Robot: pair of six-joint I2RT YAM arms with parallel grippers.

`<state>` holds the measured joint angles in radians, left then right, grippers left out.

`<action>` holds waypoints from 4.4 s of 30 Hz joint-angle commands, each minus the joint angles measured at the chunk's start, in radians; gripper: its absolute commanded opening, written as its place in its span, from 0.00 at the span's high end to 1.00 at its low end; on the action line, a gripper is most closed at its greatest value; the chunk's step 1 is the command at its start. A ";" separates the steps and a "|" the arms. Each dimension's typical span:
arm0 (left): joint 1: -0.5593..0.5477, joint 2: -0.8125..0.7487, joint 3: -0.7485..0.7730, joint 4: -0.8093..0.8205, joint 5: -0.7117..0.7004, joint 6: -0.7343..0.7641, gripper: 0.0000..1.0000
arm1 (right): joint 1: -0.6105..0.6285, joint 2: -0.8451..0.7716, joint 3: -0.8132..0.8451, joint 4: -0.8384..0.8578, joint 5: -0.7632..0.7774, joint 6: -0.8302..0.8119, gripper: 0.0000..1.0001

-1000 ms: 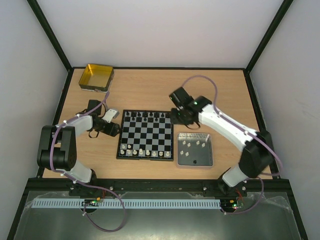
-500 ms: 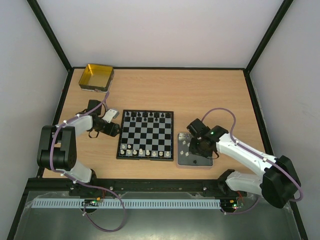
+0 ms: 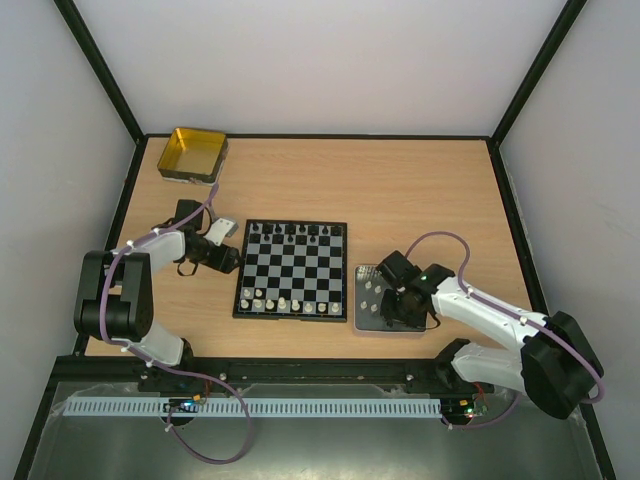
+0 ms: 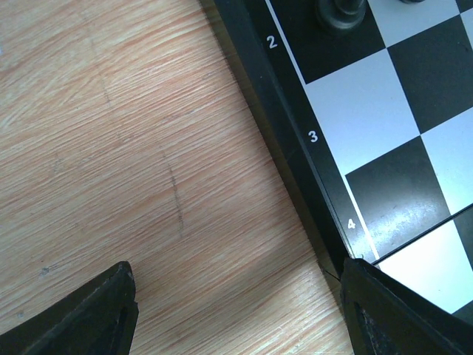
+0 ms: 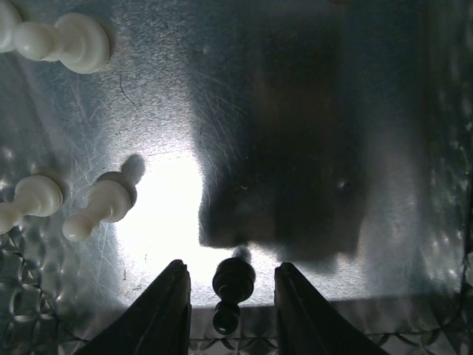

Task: Set up the chess pieces on the board
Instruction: Pick up the chess piece from the storage box, then place the chess piece on the chessboard.

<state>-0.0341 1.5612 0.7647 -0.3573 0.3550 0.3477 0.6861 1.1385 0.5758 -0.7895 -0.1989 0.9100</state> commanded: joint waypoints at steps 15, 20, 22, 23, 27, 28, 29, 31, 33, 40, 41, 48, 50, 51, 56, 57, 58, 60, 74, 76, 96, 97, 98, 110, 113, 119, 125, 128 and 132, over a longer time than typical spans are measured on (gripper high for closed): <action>-0.004 0.005 -0.007 -0.017 -0.008 0.001 0.25 | 0.007 -0.028 -0.037 0.020 -0.048 0.011 0.80; -0.004 0.002 -0.008 -0.016 -0.008 0.001 0.24 | 0.027 -0.040 -0.030 -0.005 -0.045 0.021 0.83; -0.004 0.002 -0.009 -0.016 -0.008 0.001 0.24 | 0.032 -0.048 -0.027 -0.011 -0.042 0.028 0.87; -0.004 0.002 -0.009 -0.017 -0.008 0.000 0.24 | 0.034 -0.053 -0.025 -0.018 -0.041 0.030 0.89; -0.004 0.002 -0.008 -0.015 -0.008 0.001 0.24 | 0.035 -0.056 -0.006 -0.054 -0.015 0.027 0.93; -0.004 0.002 -0.009 -0.015 -0.008 0.000 0.24 | 0.035 -0.056 0.001 -0.062 -0.010 0.025 0.94; -0.004 0.001 -0.010 -0.014 -0.007 0.000 0.24 | 0.036 -0.057 0.013 -0.072 -0.004 0.023 0.95; -0.004 0.000 -0.009 -0.016 -0.006 0.002 0.24 | 0.036 -0.053 0.035 -0.090 0.013 0.016 0.96; -0.004 -0.001 -0.009 -0.016 -0.005 0.001 0.24 | 0.036 -0.050 0.046 -0.103 0.023 0.014 0.96; -0.004 -0.001 -0.008 -0.017 0.000 0.004 0.24 | 0.036 -0.008 0.216 -0.204 0.124 -0.025 0.97; -0.004 -0.001 -0.007 -0.017 0.001 0.004 0.24 | 0.035 0.009 0.249 -0.219 0.138 -0.036 0.97; -0.004 -0.001 -0.006 -0.019 0.007 0.007 0.24 | 0.035 0.193 0.516 -0.250 0.186 -0.128 0.97; -0.003 0.002 -0.005 -0.021 0.008 0.008 0.24 | 0.034 0.269 0.596 -0.235 0.187 -0.155 0.97; -0.003 0.002 -0.004 -0.021 0.009 0.009 0.24 | 0.033 0.306 0.636 -0.226 0.186 -0.167 0.97; -0.001 -0.006 -0.006 -0.019 0.011 0.010 0.24 | 0.023 0.505 0.822 -0.185 0.155 -0.218 0.97; -0.001 -0.008 -0.008 -0.019 0.011 0.010 0.24 | 0.021 0.536 0.845 -0.172 0.150 -0.227 0.97; 0.000 -0.011 -0.008 -0.018 0.012 0.011 0.23 | 0.017 0.562 0.867 -0.161 0.145 -0.232 0.97; 0.000 -0.012 -0.009 -0.017 0.011 0.011 0.23 | 0.006 0.618 0.906 -0.144 0.128 -0.244 0.97; 0.002 -0.017 -0.007 -0.015 0.016 0.014 0.18 | -0.035 0.849 1.023 -0.082 0.082 -0.262 0.97; 0.002 -0.018 -0.009 -0.015 0.016 0.013 0.18 | -0.036 0.867 1.042 -0.082 0.081 -0.267 0.97; 0.005 -0.021 -0.010 -0.015 0.014 0.013 0.18 | -0.054 0.922 1.052 -0.082 0.107 -0.270 0.96; 0.005 -0.021 -0.011 -0.015 0.015 0.013 0.18 | -0.054 0.924 1.051 -0.082 0.110 -0.269 0.96; 0.005 -0.021 -0.010 -0.015 0.014 0.013 0.18 | -0.054 0.925 1.050 -0.082 0.110 -0.269 0.96; 0.007 -0.024 -0.013 -0.015 0.017 0.014 0.18 | -0.061 0.938 1.047 -0.073 0.115 -0.270 0.91; 0.006 -0.024 -0.012 -0.015 0.017 0.014 0.18 | -0.060 0.938 1.044 -0.070 0.113 -0.270 0.91; 0.007 -0.025 -0.012 -0.015 0.017 0.014 0.18 | -0.061 0.941 1.045 -0.065 0.113 -0.270 0.90; 0.007 -0.026 -0.014 -0.015 0.018 0.015 0.18 | -0.062 0.944 1.040 -0.059 0.117 -0.270 0.90; 0.007 -0.025 -0.014 -0.015 0.017 0.014 0.18 | -0.062 0.949 1.039 -0.059 0.124 -0.270 0.91; 0.007 -0.028 -0.013 -0.014 0.017 0.015 0.18 | -0.062 0.952 1.035 -0.052 0.122 -0.269 0.90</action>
<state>-0.0338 1.5570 0.7647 -0.3573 0.3584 0.3519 0.6281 2.0632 1.6093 -0.8497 -0.1009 0.6498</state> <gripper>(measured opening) 0.824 0.096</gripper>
